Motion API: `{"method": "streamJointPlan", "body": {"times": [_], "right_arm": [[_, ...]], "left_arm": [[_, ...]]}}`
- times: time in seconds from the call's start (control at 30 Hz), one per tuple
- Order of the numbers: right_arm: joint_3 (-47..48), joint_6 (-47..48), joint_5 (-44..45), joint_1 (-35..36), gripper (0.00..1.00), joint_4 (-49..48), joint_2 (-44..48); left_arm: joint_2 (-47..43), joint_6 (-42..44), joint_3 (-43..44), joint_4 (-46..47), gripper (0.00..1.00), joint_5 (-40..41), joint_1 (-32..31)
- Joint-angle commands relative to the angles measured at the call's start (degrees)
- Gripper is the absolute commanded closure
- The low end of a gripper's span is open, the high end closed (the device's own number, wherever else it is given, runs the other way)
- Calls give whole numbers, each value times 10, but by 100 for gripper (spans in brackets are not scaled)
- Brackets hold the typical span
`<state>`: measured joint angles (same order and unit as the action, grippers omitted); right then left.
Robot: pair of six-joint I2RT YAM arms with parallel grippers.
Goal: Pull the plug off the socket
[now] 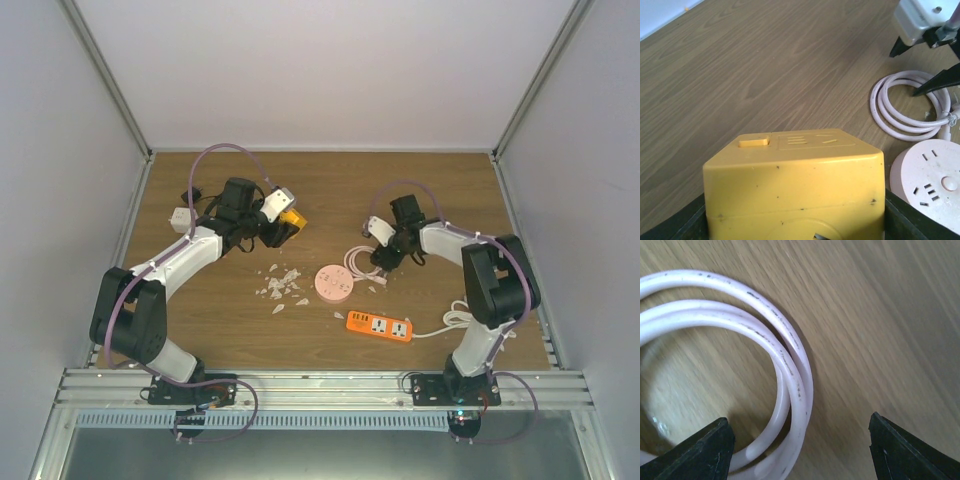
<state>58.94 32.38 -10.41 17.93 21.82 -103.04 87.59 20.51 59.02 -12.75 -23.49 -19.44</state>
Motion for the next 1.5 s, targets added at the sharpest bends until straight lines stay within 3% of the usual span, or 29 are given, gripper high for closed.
{"method": "streamJointPlan", "body": {"times": [0.0, 0.77, 0.9, 1.23, 1.47], "right_arm": [[-41, 35, 23, -43, 26, 31, 19], [-79, 166, 1, -297, 26, 69, 76], [-50, 162, -33, -303, 25, 97, 84], [92, 138, -210, -299, 17, 214, 83], [139, 54, -294, -251, 15, 172, 72]], "left_arm": [[-7, -2, -2, 20, 65, -18, 3], [11, 3, -2, 15, 65, -16, 3], [12, 9, -3, 12, 65, -13, 3], [4, 45, -8, -17, 65, 27, 3], [-17, 87, 0, -77, 65, 46, 27]]}}
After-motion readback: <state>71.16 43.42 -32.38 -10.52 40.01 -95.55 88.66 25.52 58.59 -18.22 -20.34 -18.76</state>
